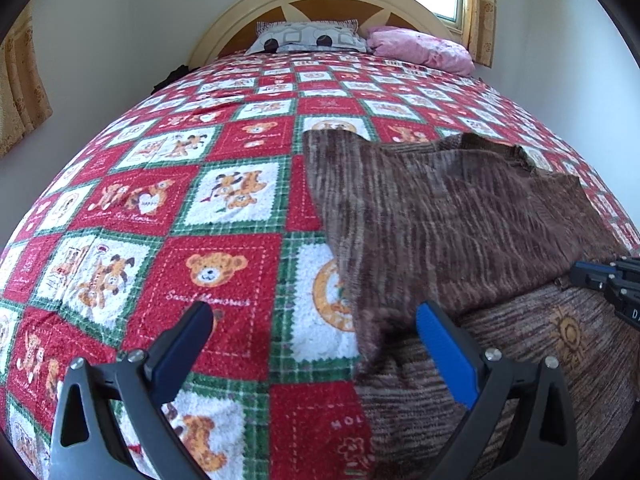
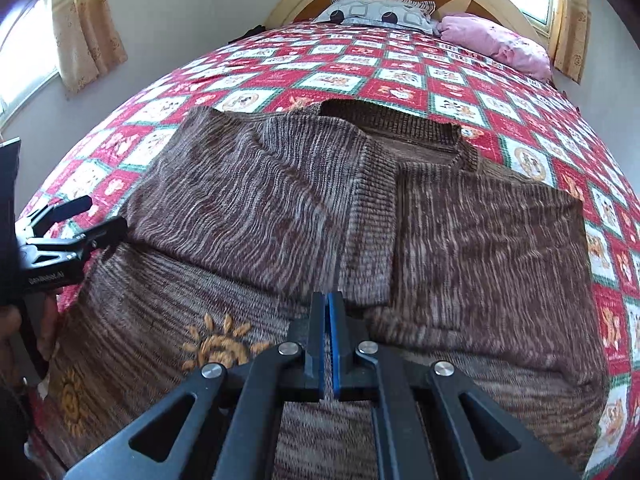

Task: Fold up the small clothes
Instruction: 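Fold the gripped side over the body toward the first fold with the right gripper, then open the right gripper and lift it off the folded sweater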

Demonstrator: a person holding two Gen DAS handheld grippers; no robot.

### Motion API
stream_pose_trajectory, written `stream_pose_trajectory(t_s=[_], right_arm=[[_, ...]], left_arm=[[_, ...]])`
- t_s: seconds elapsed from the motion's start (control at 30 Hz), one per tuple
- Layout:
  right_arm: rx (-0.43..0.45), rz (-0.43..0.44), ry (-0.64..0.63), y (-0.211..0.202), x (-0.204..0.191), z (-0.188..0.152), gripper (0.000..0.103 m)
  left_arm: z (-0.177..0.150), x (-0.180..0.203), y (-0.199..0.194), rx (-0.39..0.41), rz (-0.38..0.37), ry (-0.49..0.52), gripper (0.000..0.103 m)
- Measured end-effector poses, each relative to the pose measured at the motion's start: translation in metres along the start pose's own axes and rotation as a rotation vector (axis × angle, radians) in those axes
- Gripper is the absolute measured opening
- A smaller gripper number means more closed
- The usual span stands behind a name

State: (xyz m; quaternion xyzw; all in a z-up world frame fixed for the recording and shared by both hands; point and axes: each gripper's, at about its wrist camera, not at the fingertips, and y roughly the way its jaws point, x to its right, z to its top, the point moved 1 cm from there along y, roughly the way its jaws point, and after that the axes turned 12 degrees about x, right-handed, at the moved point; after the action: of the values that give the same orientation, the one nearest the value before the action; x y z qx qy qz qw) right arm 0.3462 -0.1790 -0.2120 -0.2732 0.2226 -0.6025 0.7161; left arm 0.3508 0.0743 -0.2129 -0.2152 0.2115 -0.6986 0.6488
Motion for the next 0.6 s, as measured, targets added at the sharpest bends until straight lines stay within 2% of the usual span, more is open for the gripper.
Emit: stream_pose_trajectory(t_s=[0.13, 0.27, 0.6], right_arm=[[-0.036, -0.015, 0.040, 0.006, 0.012, -0.009, 0.002], [-0.041, -0.001, 0.035, 0.000, 0.012, -0.015, 0.002], [-0.036, -0.020, 0.018, -0.029, 0.015, -0.031, 0.002]], left_arm=[[-0.003, 0.012, -0.005, 0.001, 0.001, 0.052, 0.103], [-0.006, 0.020, -0.003, -0.032, 0.000, 0.095, 0.103], [-0.012, 0.027, -0.031, -0.008, -0.025, 0.091, 0.103]])
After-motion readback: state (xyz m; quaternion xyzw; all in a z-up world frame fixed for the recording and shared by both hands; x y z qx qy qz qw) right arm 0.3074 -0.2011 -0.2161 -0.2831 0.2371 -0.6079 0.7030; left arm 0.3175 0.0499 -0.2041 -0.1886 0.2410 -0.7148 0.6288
